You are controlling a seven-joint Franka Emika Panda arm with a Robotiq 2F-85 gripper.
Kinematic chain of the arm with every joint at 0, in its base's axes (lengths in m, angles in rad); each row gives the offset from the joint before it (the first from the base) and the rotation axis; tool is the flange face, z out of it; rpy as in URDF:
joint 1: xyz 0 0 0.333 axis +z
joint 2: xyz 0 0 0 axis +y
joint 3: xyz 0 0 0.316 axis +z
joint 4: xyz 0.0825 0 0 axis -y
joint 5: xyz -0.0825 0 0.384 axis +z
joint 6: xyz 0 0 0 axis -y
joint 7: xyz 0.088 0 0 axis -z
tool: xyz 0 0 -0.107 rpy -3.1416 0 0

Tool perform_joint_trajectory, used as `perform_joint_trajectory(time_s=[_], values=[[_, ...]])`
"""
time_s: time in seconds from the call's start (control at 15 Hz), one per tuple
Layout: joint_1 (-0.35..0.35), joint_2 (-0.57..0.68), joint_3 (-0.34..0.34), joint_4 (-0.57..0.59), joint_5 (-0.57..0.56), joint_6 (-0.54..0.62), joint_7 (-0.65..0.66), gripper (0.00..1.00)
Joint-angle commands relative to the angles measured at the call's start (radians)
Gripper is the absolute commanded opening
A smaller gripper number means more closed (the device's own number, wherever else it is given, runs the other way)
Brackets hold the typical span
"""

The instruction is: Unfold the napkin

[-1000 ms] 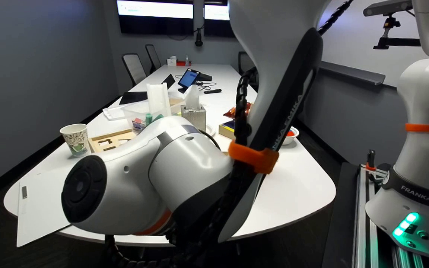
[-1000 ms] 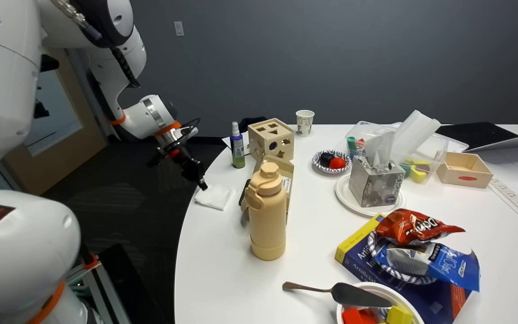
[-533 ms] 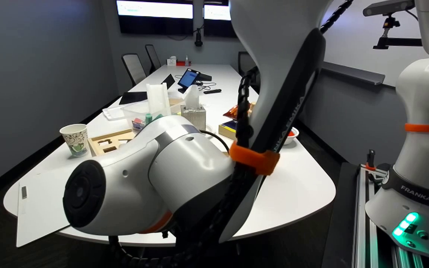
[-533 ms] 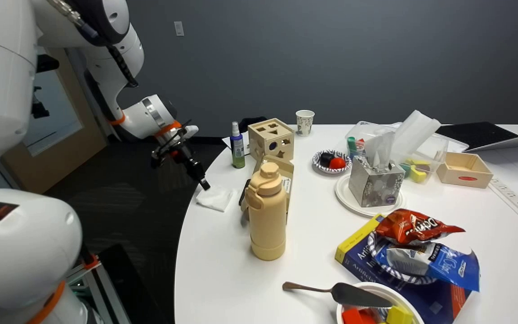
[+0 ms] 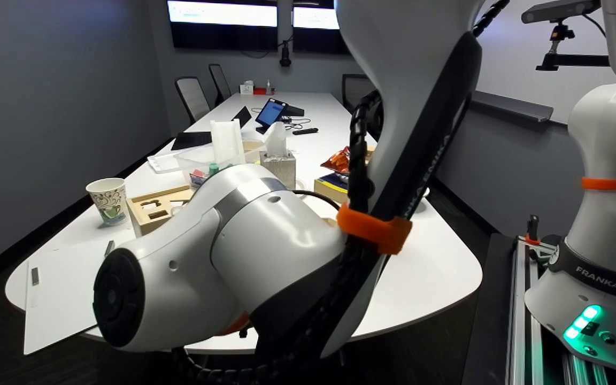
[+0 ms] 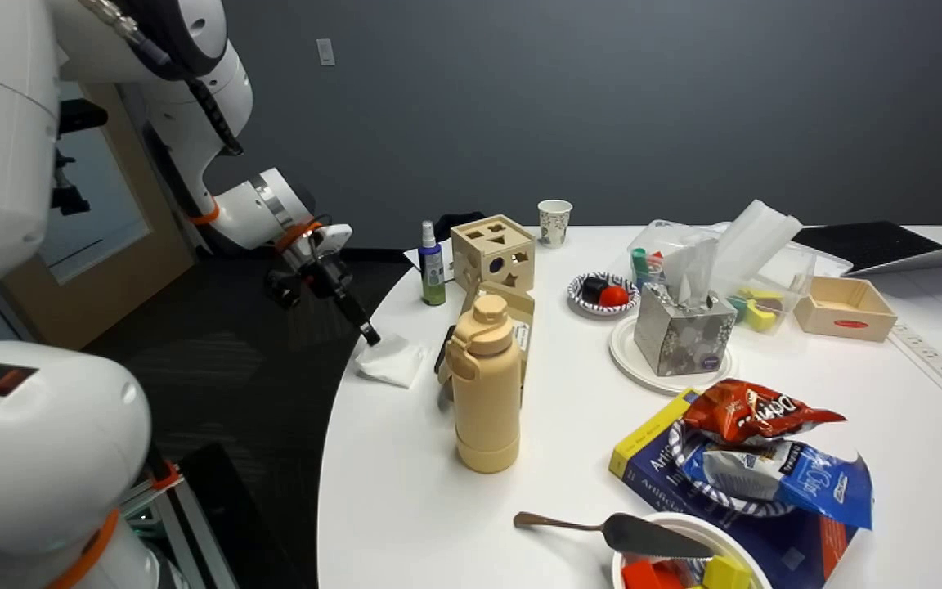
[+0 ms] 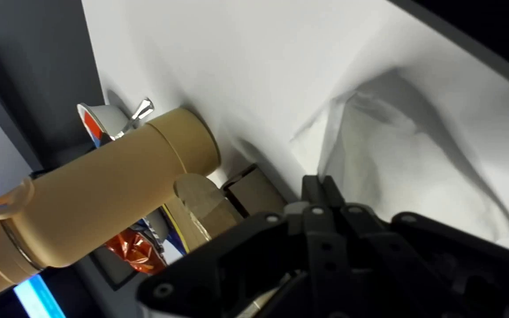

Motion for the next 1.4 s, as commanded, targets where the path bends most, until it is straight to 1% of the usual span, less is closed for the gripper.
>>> perform_joint_trajectory(time_s=[0.0, 0.4, 0.87, 1.33], values=[[0.011, -0.005, 0.007, 0.013, 0.016, -0.102, 0.130, 0.00], [-0.005, 0.020, 0.015, 0.038, 0.060, -0.194, 0.279, 0.00], [-0.030, 0.067, -0.004, 0.077, 0.164, -0.235, 0.375, 0.00], [-0.044, 0.084, -0.029, 0.082, 0.264, -0.265, 0.478, 0.00]])
